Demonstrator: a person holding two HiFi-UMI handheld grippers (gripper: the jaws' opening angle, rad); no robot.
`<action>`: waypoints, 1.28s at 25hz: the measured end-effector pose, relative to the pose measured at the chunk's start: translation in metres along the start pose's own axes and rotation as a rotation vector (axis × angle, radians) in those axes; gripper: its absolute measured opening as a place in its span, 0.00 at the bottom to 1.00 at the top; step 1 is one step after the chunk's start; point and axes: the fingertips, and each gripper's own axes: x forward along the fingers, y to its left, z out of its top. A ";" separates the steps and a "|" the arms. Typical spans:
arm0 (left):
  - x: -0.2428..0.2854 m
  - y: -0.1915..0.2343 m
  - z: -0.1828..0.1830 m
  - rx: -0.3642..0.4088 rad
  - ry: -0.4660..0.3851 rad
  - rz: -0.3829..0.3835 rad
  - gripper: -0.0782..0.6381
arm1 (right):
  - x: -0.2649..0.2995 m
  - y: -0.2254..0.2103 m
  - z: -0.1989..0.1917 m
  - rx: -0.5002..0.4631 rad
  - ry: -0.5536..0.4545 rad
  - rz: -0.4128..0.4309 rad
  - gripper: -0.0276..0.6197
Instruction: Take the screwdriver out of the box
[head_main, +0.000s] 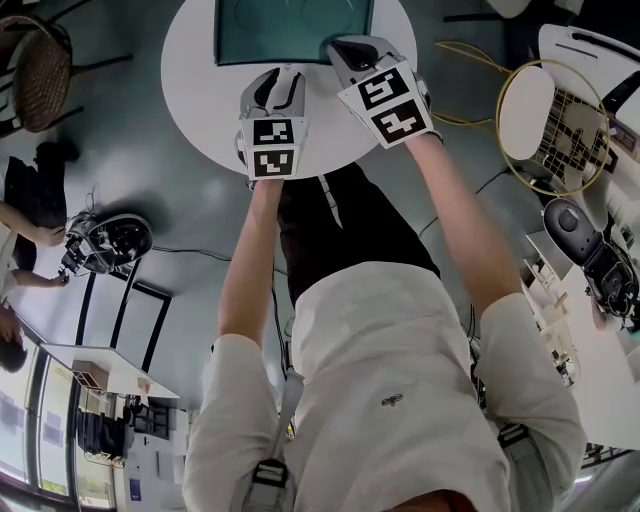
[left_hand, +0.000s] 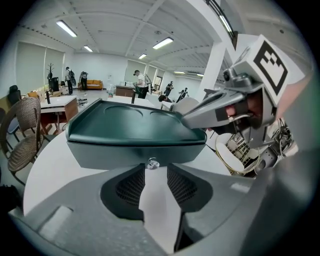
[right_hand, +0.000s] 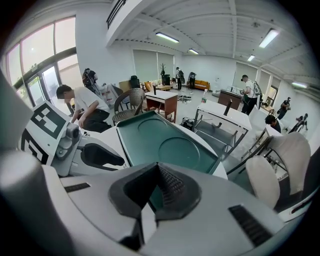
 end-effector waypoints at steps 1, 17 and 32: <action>0.001 0.000 0.000 -0.011 -0.003 0.001 0.29 | 0.001 0.000 0.000 -0.001 0.002 0.001 0.05; 0.010 0.011 0.002 -0.092 -0.008 0.023 0.26 | 0.013 0.008 -0.004 -0.018 0.034 -0.004 0.05; 0.010 0.006 0.000 -0.083 0.003 0.033 0.22 | 0.015 0.010 -0.006 -0.012 0.055 -0.003 0.05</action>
